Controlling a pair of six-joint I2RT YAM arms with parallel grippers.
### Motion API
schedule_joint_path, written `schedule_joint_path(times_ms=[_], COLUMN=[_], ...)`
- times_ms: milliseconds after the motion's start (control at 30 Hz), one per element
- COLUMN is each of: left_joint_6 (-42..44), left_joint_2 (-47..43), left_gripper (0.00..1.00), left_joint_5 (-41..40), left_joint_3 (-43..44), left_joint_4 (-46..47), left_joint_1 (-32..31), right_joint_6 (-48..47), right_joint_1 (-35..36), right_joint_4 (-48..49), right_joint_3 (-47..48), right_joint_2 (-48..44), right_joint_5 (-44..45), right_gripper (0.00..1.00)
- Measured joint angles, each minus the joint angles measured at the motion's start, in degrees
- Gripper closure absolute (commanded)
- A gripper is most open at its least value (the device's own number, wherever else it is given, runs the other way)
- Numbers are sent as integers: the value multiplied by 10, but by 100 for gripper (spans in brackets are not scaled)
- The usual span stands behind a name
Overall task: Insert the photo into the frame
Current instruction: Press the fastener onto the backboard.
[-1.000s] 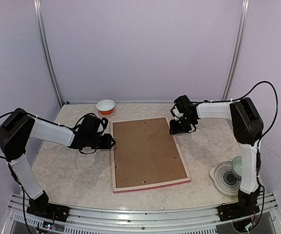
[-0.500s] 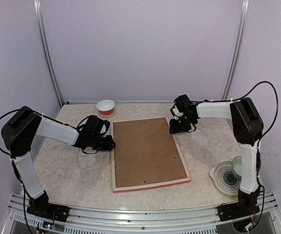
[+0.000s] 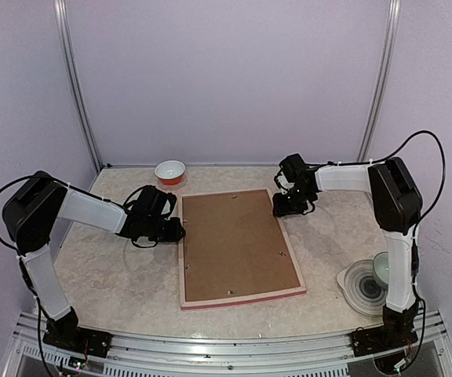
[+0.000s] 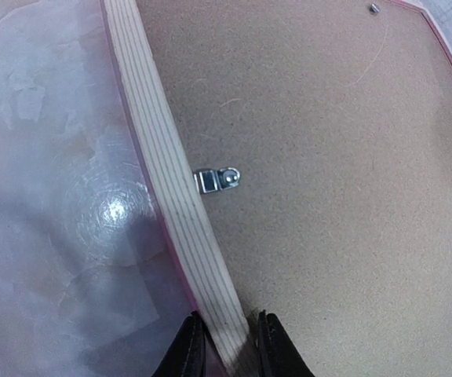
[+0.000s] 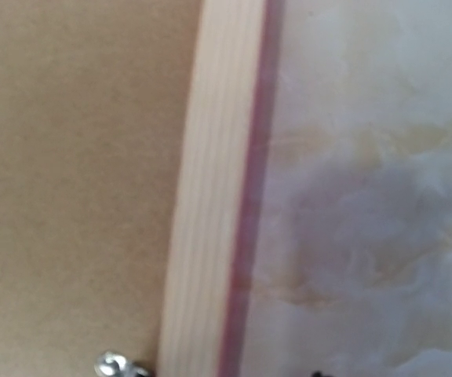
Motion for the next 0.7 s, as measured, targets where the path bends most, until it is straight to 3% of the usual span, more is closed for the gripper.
schedule_joint_path(times_ms=[700], left_joint_6=[-9], left_joint_2=[1], left_gripper=[84], left_joint_5=[-2], left_joint_3=[2], left_joint_4=[1], left_joint_1=[0], right_joint_6=[0], right_joint_1=[7], right_joint_4=[5], right_joint_3=[0], right_joint_2=[3], right_joint_5=[38], right_gripper=[55])
